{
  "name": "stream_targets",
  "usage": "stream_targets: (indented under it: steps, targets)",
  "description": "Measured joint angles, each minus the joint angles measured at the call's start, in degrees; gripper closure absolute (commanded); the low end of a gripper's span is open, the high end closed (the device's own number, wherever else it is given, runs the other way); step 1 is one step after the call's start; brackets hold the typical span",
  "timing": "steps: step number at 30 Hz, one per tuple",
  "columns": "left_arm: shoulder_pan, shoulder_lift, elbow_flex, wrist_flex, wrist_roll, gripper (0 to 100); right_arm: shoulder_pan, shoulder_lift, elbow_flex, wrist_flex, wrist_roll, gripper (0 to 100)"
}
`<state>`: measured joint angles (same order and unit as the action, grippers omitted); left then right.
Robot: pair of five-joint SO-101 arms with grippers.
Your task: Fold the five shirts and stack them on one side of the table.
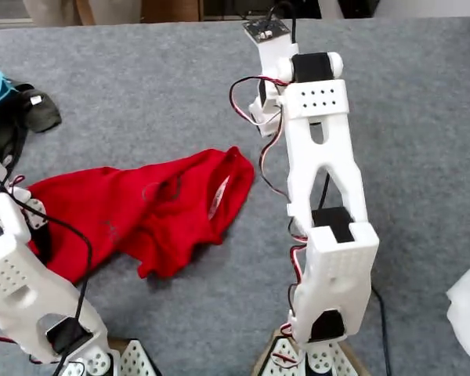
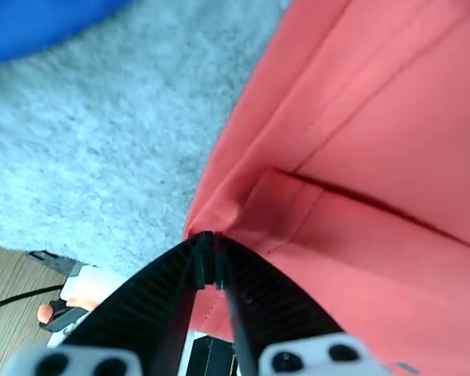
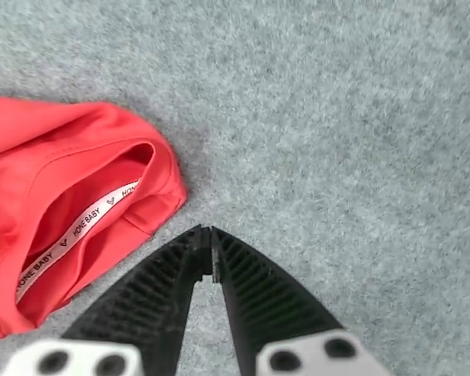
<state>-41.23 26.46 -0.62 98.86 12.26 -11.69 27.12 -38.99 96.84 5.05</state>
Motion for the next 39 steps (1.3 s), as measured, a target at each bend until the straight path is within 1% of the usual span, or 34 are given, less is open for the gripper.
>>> stream_targets:
  steps: [4, 11, 16, 19, 22, 25, 30, 34, 36, 39]
  targets:
    - [0.00, 0.00, -4.31, 0.00, 0.00, 98, 0.00, 0.00, 0.00, 0.00, 0.00, 99.1]
    - [0.00, 0.53, -19.78, 0.97, 0.00, 98, 0.00, 0.00, 0.00, 0.00, 0.00, 99.1]
    - [0.00, 0.53, -25.58, 0.97, 0.00, 88, 0.00, 0.00, 0.00, -0.09, 0.00, 99.1]
    - [0.00, 0.53, -27.43, 0.97, 0.00, 86, 0.00, 0.09, 0.00, -0.09, 0.00, 99.1]
    - [0.70, 0.53, -27.69, 0.70, 0.18, 86, 0.00, 0.09, 0.09, -0.44, 0.00, 99.1]
    - [2.90, 0.53, -26.81, 0.62, 0.09, 86, 0.00, 0.44, 0.09, -0.88, 0.00, 99.1]
    - [8.97, 0.53, -19.25, 0.62, 0.09, 86, 0.00, 3.25, 0.18, -2.11, 0.00, 99.1]
    - [12.13, 0.53, -14.51, 0.62, 0.09, 86, 0.00, 6.15, 0.18, -7.30, 0.00, 98.4]
    - [13.27, 0.53, -13.10, 0.62, 0.09, 86, -0.09, 7.47, 0.18, -10.81, 0.00, 93.5]
    - [14.42, 0.53, -10.20, 0.88, 0.09, 86, -2.20, 9.93, -3.34, -11.96, 0.00, 81.0]
